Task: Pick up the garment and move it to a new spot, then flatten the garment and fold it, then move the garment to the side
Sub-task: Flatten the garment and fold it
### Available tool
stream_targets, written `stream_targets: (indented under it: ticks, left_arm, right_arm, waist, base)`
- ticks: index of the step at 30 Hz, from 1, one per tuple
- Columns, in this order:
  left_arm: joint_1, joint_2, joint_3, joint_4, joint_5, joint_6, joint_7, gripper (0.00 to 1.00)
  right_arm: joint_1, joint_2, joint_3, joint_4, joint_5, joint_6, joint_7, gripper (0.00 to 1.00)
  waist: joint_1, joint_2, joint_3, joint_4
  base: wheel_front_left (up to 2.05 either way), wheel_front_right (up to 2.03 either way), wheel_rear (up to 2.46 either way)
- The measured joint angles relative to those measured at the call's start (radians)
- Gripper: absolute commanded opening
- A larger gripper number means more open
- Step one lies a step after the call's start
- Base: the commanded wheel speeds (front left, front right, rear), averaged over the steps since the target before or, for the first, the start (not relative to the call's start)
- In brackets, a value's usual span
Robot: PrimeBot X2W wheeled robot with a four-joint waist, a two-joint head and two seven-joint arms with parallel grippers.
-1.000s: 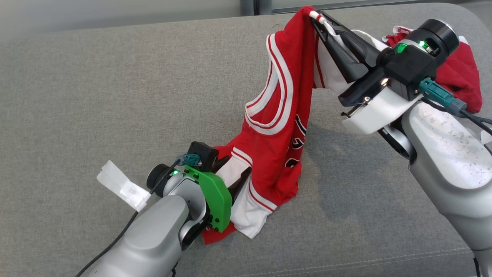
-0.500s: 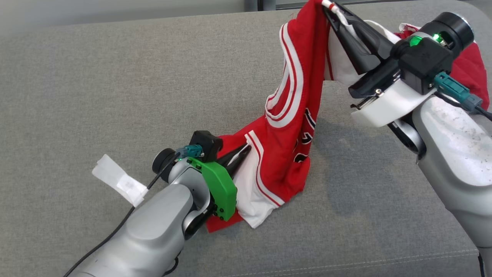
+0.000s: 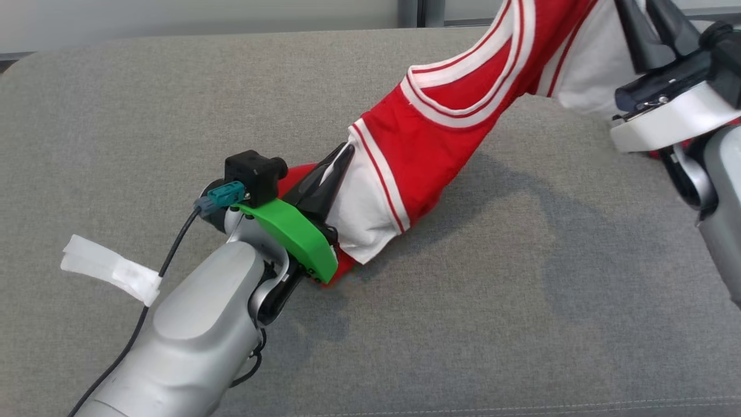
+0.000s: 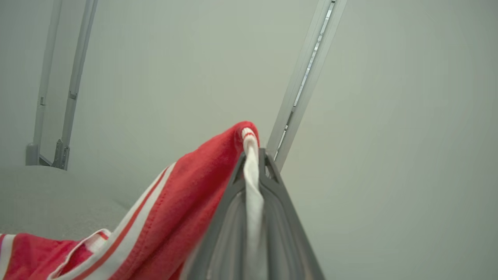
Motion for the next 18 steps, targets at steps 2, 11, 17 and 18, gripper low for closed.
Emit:
stream_targets:
  ticks: [2, 11, 17, 18]
  left_arm:
    - [0.0, -0.008, -0.002, -0.045, 0.001, 0.0, 0.0, 0.0]
    - [0.001, -0.058, 0.053, -0.271, -0.027, 0.0, 0.002, 0.0]
    - [0.002, -0.057, 0.023, -0.351, 0.001, 0.0, 0.002, 0.0]
    - [0.005, -0.057, 0.015, -0.349, 0.015, 0.0, 0.002, 0.0]
  right_arm:
    - [-0.002, -0.022, -0.026, -0.001, -0.001, -0.005, 0.0, 0.0]
    - [-0.041, -0.066, -0.102, 0.009, 0.002, -0.037, 0.0, 0.0]
    - [-0.027, -0.075, -0.111, 0.014, 0.029, -0.038, 0.0, 0.0]
    - [-0.019, -0.076, -0.111, 0.018, 0.033, -0.038, 0.0, 0.0]
  waist:
    - [0.0, 0.0, -0.009, 0.005]
    - [0.0, 0.0, -0.05, -0.005]
    - [0.0, 0.0, -0.056, -0.025]
    - [0.0, 0.0, -0.056, -0.025]
  base:
    - [0.0, 0.0, 0.0]
    - [0.0, 0.0, 0.0]
    - [0.0, 0.0, 0.0]
    - [0.0, 0.0, 0.0]
